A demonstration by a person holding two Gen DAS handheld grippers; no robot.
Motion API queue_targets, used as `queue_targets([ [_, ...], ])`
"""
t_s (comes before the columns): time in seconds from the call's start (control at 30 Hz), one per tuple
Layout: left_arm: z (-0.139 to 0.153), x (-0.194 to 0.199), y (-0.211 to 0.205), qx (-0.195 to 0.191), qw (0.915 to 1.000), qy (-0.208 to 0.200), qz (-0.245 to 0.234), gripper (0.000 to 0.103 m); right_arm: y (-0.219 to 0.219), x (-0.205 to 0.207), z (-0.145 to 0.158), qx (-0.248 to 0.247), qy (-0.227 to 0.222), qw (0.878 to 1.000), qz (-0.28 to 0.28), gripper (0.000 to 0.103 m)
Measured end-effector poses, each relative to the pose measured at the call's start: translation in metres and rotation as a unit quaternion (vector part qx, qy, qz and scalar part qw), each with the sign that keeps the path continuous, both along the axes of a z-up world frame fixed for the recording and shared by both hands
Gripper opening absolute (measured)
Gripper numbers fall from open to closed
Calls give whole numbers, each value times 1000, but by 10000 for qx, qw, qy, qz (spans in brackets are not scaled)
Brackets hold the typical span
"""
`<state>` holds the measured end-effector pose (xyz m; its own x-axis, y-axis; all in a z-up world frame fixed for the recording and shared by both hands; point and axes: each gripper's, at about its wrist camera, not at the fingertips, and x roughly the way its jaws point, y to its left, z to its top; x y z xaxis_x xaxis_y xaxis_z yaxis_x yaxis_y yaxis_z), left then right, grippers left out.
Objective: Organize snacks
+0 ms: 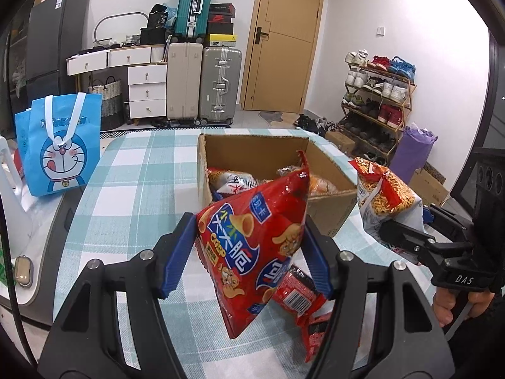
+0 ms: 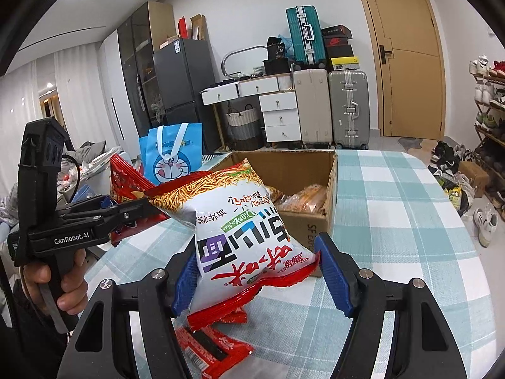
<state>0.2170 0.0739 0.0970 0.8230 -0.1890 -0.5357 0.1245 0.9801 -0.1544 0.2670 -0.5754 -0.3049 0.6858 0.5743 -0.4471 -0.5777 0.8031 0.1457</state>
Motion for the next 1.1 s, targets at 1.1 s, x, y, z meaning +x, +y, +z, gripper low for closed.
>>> queue_targets([
  [1.1, -7, 128, -19, 233, 9981, 306, 485, 63, 25, 88, 15, 233, 692, 9962, -483, 71],
])
